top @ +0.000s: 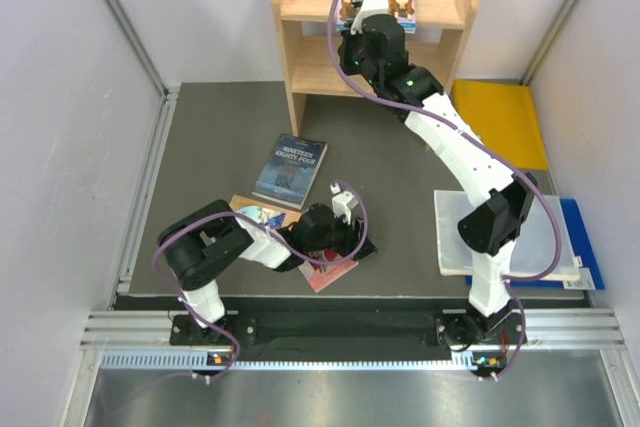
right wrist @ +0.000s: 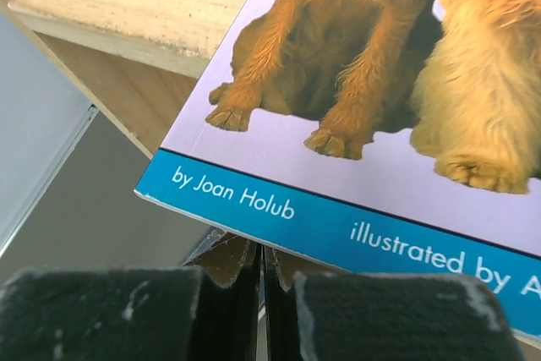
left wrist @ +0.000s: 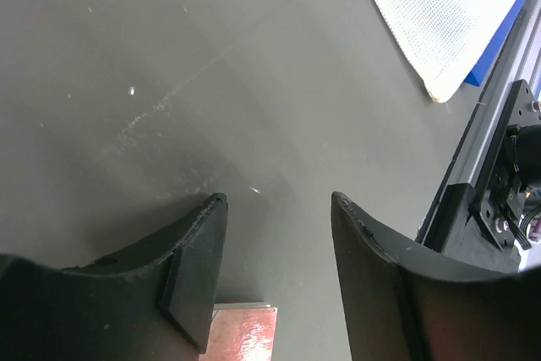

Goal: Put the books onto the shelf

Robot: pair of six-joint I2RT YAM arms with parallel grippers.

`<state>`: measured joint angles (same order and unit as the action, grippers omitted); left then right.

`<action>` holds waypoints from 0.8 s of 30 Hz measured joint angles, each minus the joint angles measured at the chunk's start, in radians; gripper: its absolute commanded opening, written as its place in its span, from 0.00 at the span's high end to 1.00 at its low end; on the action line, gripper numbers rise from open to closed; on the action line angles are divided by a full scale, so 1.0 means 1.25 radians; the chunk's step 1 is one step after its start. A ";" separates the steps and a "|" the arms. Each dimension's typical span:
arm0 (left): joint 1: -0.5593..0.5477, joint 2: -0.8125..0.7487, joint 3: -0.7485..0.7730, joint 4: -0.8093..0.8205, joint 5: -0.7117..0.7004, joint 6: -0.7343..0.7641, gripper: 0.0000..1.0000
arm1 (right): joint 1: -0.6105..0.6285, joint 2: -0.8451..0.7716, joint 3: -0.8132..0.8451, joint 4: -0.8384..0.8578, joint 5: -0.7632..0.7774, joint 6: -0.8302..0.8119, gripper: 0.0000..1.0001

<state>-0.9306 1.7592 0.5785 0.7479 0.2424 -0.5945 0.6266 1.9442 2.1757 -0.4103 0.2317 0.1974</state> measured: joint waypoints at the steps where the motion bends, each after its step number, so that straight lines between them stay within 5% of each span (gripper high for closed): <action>1: 0.000 0.000 0.000 0.000 0.000 0.000 0.42 | 0.000 0.000 0.000 0.005 0.004 -0.003 1.00; 24: -0.002 0.000 0.006 -0.013 -0.001 0.012 0.42 | 0.002 0.017 -0.018 0.082 0.041 -0.040 1.00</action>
<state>-0.9333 1.7588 0.5865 0.7322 0.2413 -0.5793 0.6285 1.9659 2.1529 -0.3077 0.2825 0.1478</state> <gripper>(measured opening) 0.579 0.003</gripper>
